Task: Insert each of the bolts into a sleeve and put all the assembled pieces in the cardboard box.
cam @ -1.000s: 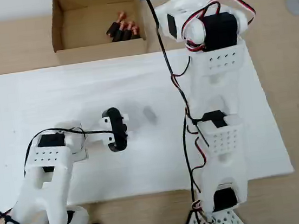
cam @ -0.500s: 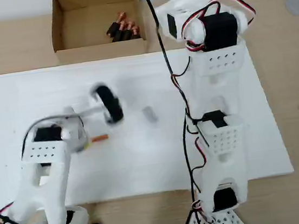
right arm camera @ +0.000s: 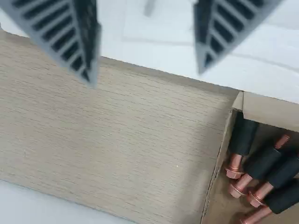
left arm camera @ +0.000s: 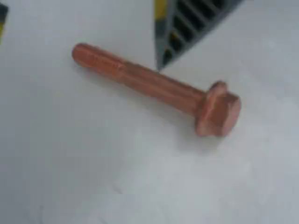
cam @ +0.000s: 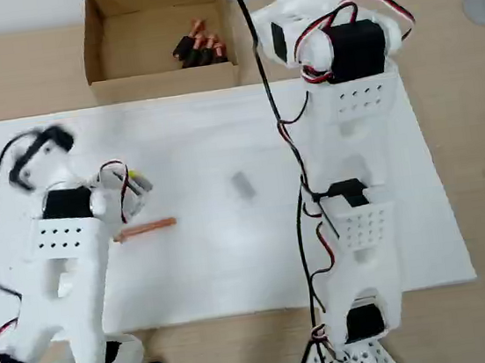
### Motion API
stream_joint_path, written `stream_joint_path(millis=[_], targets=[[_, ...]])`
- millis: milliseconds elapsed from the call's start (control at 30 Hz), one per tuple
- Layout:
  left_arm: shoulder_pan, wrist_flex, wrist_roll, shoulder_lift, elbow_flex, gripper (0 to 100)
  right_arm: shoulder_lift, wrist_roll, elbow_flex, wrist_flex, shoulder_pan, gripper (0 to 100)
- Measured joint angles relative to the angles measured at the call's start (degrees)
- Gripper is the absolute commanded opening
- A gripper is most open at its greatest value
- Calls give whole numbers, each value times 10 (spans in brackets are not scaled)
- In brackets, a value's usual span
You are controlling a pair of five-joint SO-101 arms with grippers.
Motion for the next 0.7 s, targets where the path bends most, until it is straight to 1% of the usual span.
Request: stream_joint_path(millis=[100, 200, 267, 367, 700], targets=[[11, -40, 95, 0, 38, 241, -1, 0, 10, 0, 0, 171], [18, -95, 150, 0, 82, 242, -1, 0, 46, 0, 0, 171], [18, -122, 162, 0, 105, 240, -1, 0, 65, 0, 4, 171], [18, -136, 171, 0, 125, 240, -1, 0, 80, 0, 21, 171], [18, -141, 171, 0, 132, 240, 0, 0, 94, 0, 73, 171]])
